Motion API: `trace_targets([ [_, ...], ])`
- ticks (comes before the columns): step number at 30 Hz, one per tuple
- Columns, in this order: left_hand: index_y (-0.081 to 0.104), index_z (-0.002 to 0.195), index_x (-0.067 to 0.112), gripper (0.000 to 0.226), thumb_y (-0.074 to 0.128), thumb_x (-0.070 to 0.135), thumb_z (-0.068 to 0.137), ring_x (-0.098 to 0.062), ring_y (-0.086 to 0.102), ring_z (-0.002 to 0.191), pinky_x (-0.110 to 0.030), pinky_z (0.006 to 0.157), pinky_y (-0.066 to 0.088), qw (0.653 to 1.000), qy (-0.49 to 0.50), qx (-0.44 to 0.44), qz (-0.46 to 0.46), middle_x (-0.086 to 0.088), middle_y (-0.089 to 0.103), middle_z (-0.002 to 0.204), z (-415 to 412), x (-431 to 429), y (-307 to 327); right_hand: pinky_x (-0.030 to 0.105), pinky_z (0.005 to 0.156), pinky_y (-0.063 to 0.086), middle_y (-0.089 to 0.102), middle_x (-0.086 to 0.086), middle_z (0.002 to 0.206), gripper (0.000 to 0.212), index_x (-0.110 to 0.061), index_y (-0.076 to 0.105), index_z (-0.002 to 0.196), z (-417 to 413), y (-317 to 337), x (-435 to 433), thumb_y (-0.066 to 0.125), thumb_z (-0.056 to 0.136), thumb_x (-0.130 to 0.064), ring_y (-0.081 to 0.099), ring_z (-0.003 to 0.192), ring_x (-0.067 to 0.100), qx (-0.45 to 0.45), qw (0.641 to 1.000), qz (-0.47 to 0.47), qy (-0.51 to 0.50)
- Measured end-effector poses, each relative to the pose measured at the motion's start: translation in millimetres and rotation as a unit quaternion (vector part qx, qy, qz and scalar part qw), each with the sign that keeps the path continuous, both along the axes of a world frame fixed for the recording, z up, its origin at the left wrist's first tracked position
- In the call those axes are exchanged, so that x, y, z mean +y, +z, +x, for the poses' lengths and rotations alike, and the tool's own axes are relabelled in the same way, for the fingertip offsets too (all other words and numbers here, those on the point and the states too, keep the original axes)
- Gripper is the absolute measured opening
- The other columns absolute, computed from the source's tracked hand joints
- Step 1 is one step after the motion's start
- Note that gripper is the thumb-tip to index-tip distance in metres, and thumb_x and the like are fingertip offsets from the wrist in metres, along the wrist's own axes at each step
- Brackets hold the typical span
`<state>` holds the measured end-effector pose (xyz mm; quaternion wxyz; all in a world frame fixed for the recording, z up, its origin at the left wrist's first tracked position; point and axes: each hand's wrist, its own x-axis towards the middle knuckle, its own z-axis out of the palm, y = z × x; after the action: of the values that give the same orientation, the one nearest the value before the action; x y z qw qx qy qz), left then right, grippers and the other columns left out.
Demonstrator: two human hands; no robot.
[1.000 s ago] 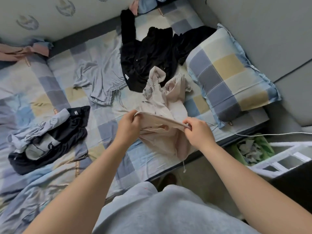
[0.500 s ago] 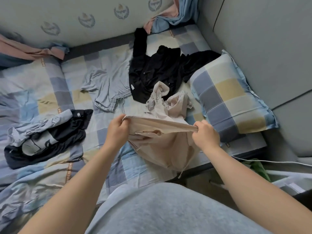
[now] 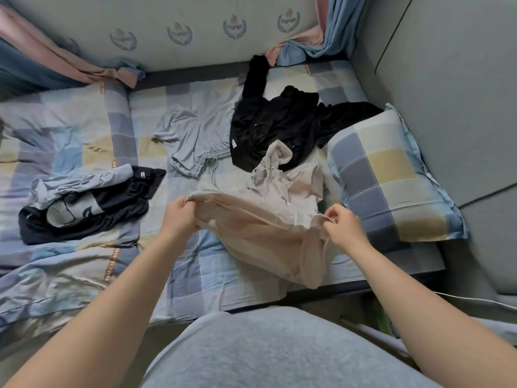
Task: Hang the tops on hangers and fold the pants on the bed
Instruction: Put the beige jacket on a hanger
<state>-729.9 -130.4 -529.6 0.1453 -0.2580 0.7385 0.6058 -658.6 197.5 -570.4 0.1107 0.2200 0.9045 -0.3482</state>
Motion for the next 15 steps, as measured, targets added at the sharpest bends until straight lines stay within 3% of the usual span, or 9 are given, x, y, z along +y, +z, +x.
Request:
trace_targets([
  [2, 0.065, 0.099, 0.015, 0.021, 0.045, 0.009, 0.102, -0.027, 0.064, 0.089, -0.033, 0.066, 0.059, 0.999, -0.050, -0.014, -0.008, -0.008, 0.067, 0.092, 7.1, -3.0, -5.5, 0.038, 0.072, 0.047, 0.064, 0.010, 0.085, 0.004, -0.011, 0.061, 0.090, -5.5, 15.6, -23.2, 0.063, 0.093, -0.014, 0.058, 0.081, 0.026, 0.029, 0.998, -0.051, 0.017],
  [4, 0.060, 0.118, 0.018, 0.018, 0.056, 0.018, 0.101, -0.023, 0.064, 0.101, -0.036, 0.079, 0.057, 0.991, -0.123, -0.021, -0.037, -0.007, 0.066, 0.113, 13.7, -6.9, -6.1, 0.033, 0.065, 0.043, 0.063, 0.009, 0.079, 0.005, -0.010, 0.062, 0.089, -8.6, 32.5, -47.3, 0.064, 0.092, -0.013, 0.054, 0.072, 0.018, 0.060, 0.994, -0.090, 0.023],
  [6, 0.052, 0.135, 0.022, 0.042, 0.067, 0.026, 0.096, -0.013, 0.058, 0.106, -0.027, 0.078, 0.049, 0.978, -0.199, -0.024, -0.056, 0.002, 0.056, 0.128, 20.3, -9.3, -3.4, 0.020, 0.055, 0.037, 0.058, 0.002, 0.069, 0.006, -0.013, 0.065, 0.086, -10.1, 51.1, -70.2, 0.065, 0.092, -0.014, 0.047, 0.058, 0.003, 0.099, 0.989, -0.106, 0.035],
  [8, 0.048, 0.142, 0.026, 0.060, 0.075, 0.035, 0.089, -0.008, 0.047, 0.114, -0.024, 0.086, 0.041, 0.954, -0.284, 0.022, -0.098, 0.012, 0.047, 0.128, 27.6, -8.1, 3.2, 0.010, 0.050, 0.035, 0.057, -0.003, 0.066, 0.007, -0.015, 0.070, 0.088, -11.7, 72.0, -93.8, 0.065, 0.093, -0.014, 0.048, 0.053, -0.004, 0.132, 0.983, -0.122, 0.047],
  [10, 0.051, 0.139, 0.031, 0.062, 0.078, 0.041, 0.084, -0.006, 0.050, 0.116, -0.025, 0.090, 0.040, 0.918, -0.370, 0.086, -0.115, 0.017, 0.052, 0.125, 36.0, -2.1, 13.7, 0.008, 0.053, 0.037, 0.061, -0.004, 0.067, 0.011, -0.017, 0.072, 0.088, -12.2, 93.3, -117.5, 0.064, 0.093, -0.011, 0.050, 0.055, -0.005, 0.154, 0.973, -0.161, 0.065],
  [12, 0.061, 0.122, 0.031, 0.040, 0.076, 0.039, 0.086, -0.011, 0.061, 0.106, -0.031, 0.085, 0.048, 0.893, -0.413, 0.146, -0.103, 0.013, 0.066, 0.112, 43.0, 5.7, 22.2, 0.017, 0.061, 0.045, 0.067, 0.001, 0.071, 0.015, -0.016, 0.073, 0.088, -11.3, 109.2, -137.2, 0.063, 0.092, -0.006, 0.055, 0.063, 0.002, 0.169, 0.963, -0.188, 0.089],
  [14, 0.067, 0.099, 0.021, 0.008, 0.065, 0.027, 0.094, -0.017, 0.062, 0.085, -0.040, 0.078, 0.050, 0.887, -0.391, 0.209, -0.127, 0.003, 0.068, 0.088, 46.0, 6.1, 30.0, 0.019, 0.059, 0.043, 0.066, 0.007, 0.071, 0.018, -0.016, 0.073, 0.089, -9.4, 117.5, -150.3, 0.060, 0.089, -0.003, 0.052, 0.060, 0.005, 0.186, 0.965, -0.152, 0.107],
  [15, 0.065, 0.090, 0.015, 0.011, 0.059, 0.021, 0.097, -0.017, 0.057, 0.075, -0.040, 0.071, 0.048, 0.890, -0.365, 0.234, -0.139, 0.000, 0.065, 0.078, 45.1, 2.2, 33.3, 0.014, 0.057, 0.038, 0.063, 0.003, 0.069, 0.021, -0.016, 0.073, 0.089, -8.7, 118.9, -154.1, 0.059, 0.086, -0.001, 0.049, 0.058, 0.004, 0.200, 0.967, -0.109, 0.111],
])
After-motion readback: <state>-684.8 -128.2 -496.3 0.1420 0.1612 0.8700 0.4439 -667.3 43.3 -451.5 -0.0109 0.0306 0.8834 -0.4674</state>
